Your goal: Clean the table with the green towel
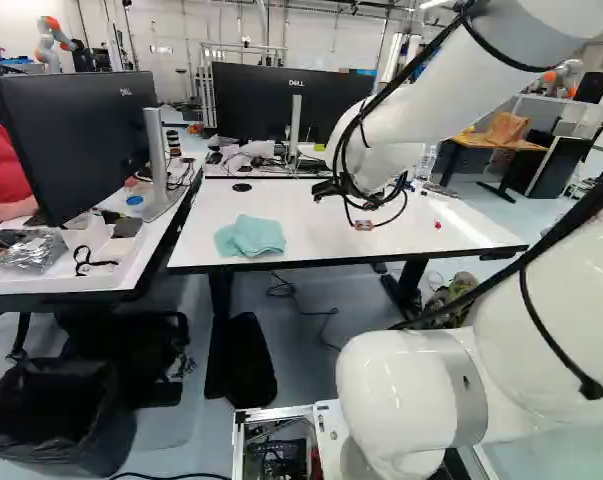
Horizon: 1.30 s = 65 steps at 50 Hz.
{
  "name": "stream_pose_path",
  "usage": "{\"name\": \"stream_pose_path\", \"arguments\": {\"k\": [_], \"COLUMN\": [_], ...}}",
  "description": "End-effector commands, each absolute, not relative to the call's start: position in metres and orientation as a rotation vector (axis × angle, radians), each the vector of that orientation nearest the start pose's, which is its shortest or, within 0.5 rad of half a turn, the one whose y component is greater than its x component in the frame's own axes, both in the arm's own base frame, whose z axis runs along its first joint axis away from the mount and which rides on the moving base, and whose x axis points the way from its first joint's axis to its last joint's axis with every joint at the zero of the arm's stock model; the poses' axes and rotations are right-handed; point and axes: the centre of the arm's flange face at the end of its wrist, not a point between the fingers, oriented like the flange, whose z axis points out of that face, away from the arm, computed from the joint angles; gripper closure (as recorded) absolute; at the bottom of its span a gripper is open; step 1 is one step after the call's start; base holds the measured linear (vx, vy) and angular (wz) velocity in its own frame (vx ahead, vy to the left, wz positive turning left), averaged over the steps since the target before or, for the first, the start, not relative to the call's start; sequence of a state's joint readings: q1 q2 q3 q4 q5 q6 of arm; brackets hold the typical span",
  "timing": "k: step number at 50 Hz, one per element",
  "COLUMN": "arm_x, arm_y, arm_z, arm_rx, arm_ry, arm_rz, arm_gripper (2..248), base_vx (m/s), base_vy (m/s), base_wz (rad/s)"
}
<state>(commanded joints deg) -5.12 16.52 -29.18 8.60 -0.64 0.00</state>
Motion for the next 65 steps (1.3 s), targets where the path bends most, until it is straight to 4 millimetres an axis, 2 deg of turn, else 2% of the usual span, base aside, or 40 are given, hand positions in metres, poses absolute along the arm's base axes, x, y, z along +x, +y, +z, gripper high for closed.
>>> {"name": "stream_pose_path", "arguments": {"k": [19,43,65], "arm_x": [0.363,0.362,0.359], "arm_y": [-0.059,-0.058,-0.054], "arm_z": [0.485,0.483,0.473], "arm_rx": [-2.871,-2.87,-2.862], "arm_ry": [0.449,0.445,0.418], "arm_rz": [-1.202,-1.209,-1.255], "arm_gripper": [3,3,3], "base_vx": [0.0,0.0,0.0], "base_vy": [0.0,0.0,0.0], "base_wz": [0.0,0.0,0.0]}}
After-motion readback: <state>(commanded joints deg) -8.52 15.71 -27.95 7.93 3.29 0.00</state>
